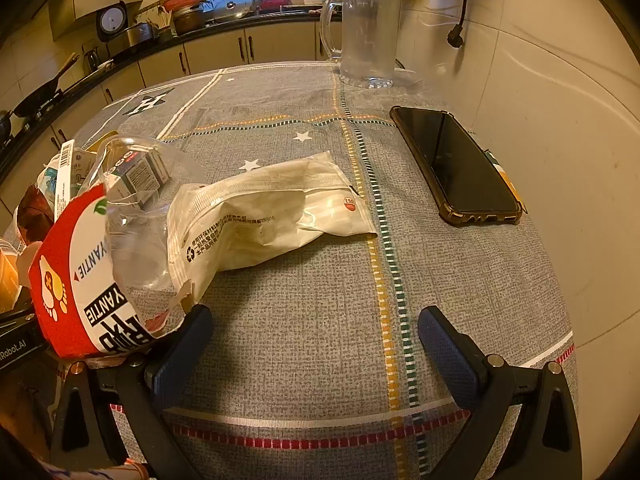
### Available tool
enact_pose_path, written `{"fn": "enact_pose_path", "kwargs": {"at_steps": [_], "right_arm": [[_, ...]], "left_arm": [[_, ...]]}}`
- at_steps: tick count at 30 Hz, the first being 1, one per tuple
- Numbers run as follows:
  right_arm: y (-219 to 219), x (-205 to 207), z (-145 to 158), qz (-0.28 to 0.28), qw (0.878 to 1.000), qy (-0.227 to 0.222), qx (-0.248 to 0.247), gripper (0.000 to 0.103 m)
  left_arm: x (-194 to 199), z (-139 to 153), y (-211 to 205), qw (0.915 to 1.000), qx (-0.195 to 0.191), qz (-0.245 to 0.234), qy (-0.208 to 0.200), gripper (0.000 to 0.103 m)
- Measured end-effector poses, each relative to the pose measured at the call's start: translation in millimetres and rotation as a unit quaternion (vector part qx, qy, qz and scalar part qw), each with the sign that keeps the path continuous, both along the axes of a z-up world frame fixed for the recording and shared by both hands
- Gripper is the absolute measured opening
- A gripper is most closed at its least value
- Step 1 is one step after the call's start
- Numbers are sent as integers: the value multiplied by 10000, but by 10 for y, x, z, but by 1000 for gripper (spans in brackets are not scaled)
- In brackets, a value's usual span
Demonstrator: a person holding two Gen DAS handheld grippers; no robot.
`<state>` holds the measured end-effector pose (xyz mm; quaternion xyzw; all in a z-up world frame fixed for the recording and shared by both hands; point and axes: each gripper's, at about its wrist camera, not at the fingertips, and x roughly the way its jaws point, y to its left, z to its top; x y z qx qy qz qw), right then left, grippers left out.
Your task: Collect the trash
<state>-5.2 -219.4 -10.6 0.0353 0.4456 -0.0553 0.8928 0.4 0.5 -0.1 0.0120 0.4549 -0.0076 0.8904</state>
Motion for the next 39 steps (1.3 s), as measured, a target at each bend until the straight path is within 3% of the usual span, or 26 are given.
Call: {"fn": "enact_pose_path", "kwargs": {"at_steps": [39], "right_arm": [[0, 5, 2, 0, 10000, 8, 1, 103]], "left_arm": [[-27, -29, 23, 10000, 1, 0, 0, 103]]}}
